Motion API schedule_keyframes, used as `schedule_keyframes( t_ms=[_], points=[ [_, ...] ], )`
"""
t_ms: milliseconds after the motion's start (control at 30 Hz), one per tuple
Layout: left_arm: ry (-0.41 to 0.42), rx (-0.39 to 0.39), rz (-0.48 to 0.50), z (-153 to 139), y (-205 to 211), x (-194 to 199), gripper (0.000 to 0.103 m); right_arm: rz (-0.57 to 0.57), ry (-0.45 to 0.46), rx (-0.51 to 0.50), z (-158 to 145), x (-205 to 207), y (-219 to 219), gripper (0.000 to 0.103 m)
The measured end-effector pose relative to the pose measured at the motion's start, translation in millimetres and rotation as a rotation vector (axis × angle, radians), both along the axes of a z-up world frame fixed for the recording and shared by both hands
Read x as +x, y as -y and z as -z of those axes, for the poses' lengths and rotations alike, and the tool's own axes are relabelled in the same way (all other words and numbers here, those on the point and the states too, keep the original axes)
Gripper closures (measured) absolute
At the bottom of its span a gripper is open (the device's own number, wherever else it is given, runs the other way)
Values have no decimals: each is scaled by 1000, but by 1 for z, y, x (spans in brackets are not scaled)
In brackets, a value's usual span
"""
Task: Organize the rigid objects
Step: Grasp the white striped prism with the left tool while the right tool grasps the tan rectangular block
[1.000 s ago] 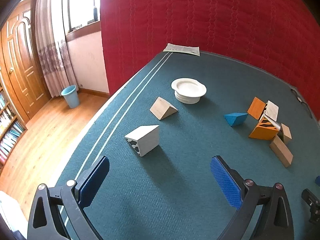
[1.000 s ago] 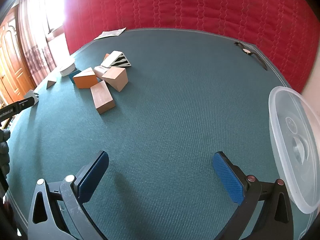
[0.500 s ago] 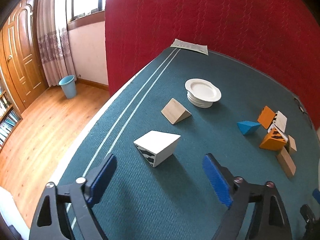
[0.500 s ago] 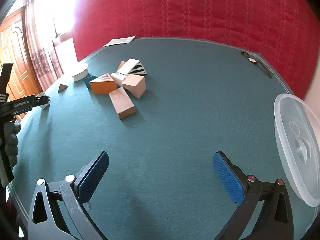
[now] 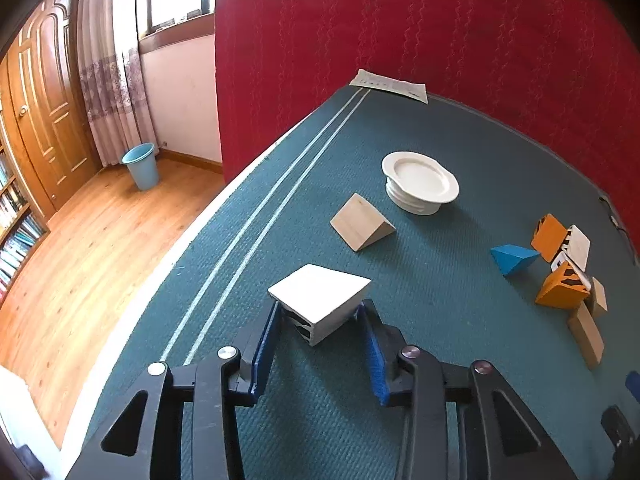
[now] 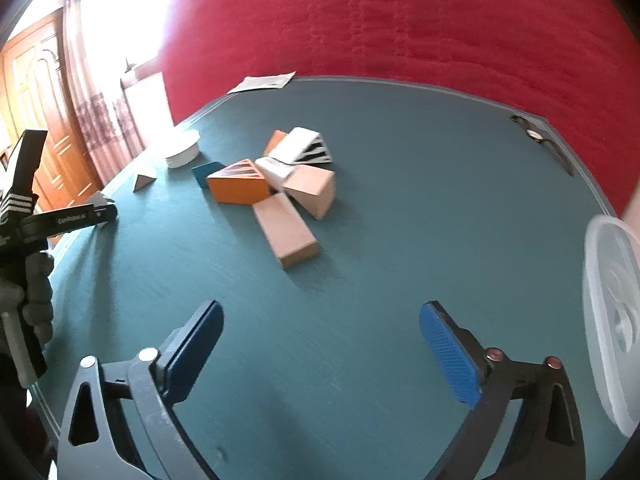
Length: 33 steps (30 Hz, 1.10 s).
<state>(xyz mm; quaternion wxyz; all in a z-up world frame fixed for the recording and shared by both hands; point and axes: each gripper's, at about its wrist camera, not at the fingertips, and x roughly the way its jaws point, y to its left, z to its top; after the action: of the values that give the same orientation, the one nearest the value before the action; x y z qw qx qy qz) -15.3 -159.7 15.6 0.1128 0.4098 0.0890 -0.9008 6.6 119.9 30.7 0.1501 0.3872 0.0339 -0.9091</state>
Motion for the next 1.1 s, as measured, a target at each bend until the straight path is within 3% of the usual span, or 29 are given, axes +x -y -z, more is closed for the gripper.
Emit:
schedule_keyframes(
  t_ms=[233, 300, 367, 400, 500, 700, 767, 867, 1100],
  points=[
    [-35, -26, 27, -10, -9, 8, 65, -31, 7, 6, -9, -19, 17, 14],
    [-50, -31, 37, -15, -12, 11, 65, -33, 2, 26, -9, -28, 21, 22],
    [-62, -34, 50, -19, -16, 13, 66, -42, 28, 11, -5, -38, 25, 40],
    [-67, -35, 60, -21, -18, 14, 69, -50, 45, -6, -3, -43, 26, 42],
    [-82, -42, 85, -26, -26, 17, 70, -52, 66, -25, 4, -55, 32, 43],
    [-92, -44, 137, -29, -42, 19, 70, -65, 27, 40, 9, -58, 48, 44],
    [-90, -41, 148, -29, -44, 18, 70, -57, 3, 104, 11, -55, 53, 56],
    [-89, -36, 154, -27, -44, 19, 70, -65, 4, 96, 9, -50, 49, 69],
    [-68, -35, 163, -14, -44, 25, 70, -36, 4, 69, 10, -25, 24, 73]
  ],
)
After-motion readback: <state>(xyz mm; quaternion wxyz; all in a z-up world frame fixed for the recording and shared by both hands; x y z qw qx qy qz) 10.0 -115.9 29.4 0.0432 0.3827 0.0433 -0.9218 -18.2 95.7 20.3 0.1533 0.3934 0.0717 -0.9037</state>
